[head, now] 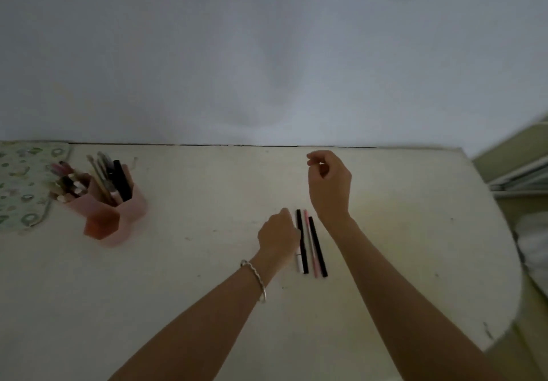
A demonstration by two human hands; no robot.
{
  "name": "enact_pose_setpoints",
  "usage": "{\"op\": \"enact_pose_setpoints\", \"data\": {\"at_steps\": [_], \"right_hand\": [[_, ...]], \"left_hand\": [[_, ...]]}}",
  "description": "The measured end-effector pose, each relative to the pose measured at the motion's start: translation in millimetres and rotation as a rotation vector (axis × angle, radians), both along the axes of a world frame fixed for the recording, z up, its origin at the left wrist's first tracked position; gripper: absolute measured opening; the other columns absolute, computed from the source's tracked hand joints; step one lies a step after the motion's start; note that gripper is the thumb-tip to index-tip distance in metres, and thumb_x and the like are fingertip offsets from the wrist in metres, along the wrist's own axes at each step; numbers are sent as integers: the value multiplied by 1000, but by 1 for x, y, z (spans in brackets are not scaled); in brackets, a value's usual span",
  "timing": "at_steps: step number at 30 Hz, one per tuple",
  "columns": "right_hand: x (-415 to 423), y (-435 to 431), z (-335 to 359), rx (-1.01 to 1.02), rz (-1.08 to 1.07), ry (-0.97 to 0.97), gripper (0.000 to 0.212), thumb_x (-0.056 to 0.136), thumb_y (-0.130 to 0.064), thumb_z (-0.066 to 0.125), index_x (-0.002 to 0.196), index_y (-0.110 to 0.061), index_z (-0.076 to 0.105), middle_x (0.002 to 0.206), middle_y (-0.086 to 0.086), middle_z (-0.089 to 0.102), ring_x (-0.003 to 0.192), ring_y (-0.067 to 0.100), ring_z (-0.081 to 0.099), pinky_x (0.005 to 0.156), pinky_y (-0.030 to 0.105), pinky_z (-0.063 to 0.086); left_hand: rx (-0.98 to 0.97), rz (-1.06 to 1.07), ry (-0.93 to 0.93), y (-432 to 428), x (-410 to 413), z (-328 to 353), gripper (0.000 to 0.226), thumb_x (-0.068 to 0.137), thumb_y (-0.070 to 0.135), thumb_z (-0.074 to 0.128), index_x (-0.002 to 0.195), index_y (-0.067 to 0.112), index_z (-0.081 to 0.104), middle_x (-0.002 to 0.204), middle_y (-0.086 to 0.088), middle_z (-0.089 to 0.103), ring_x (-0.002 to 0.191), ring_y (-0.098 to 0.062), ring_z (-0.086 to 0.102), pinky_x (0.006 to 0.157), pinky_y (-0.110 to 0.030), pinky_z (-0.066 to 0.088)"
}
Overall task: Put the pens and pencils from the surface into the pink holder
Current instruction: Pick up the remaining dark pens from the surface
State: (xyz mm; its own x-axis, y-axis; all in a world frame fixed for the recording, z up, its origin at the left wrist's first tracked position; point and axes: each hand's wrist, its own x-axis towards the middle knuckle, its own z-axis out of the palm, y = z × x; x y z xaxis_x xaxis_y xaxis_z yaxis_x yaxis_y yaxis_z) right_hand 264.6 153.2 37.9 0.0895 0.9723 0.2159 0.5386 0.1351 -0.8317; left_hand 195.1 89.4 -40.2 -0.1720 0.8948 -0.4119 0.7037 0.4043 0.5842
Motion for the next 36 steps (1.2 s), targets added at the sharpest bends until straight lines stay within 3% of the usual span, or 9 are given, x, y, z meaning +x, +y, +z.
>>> {"op": "enact_pose_setpoints", "data": {"at_steps": [6,11,13,17,20,26,29,32,36], "right_hand": [[51,4,-9,-21,-71,1,26,86,1,49,89,-16,68,87,-6,67,64,2,53,60,10,40],[58,5,-27,-94,-47,-49,23,87,-2,49,92,-16,67,89,-5,68,64,3,54,62,15,42],[61,7,-36,-200,-10,-189,21,88,-6,51,97,-14,67,91,-1,69,73,10,60,67,21,46],[71,4,-65,-603,98,-513,24,86,-7,51,107,-3,63,106,10,65,96,25,63,76,26,45],[66,-7,-80,-747,140,-599,20,87,-8,52,105,-2,58,99,11,60,85,26,59,70,28,43],[50,-15,-93,-635,162,-645,23,87,-3,51,110,-5,51,94,14,64,72,25,57,61,31,44],[41,-11,-84,-584,168,-639,22,88,-9,55,109,-3,53,94,14,64,79,30,63,66,35,49],[24,5,-54,-422,103,-536,28,78,-10,62,105,-4,58,93,11,63,81,29,61,65,31,44],[-33,14,-3,-277,83,-236,26,74,-13,66,98,-10,56,84,3,62,71,19,57,60,26,42]], "left_hand": [[-23,3,113,8,25,-23,23,88,10,50,111,11,45,104,-7,62,91,-27,64,72,-35,51],[11,12,211,11,23,-24,48,89,8,50,133,10,32,106,-9,58,87,-27,64,68,-33,52],[51,19,229,15,9,-19,52,90,11,53,136,13,29,104,-10,57,82,-25,62,65,-32,51],[190,95,223,28,-28,4,53,91,16,52,141,17,33,106,-11,55,72,-20,51,61,-30,45],[296,147,213,35,-46,21,52,91,15,51,141,19,37,109,-10,55,73,-21,55,62,-31,49],[431,178,158,29,-60,32,53,87,9,52,138,20,40,95,-4,64,80,-21,60,67,-35,54],[513,196,118,21,-77,38,55,88,5,53,140,20,40,86,-3,61,77,-19,60,66,-33,55],[680,248,75,12,-115,56,53,88,3,55,137,19,43,81,0,56,72,-17,57,70,-34,55],[889,427,126,-11,-184,90,47,89,5,56,133,19,48,94,-3,60,77,-17,61,70,-36,58]]}}
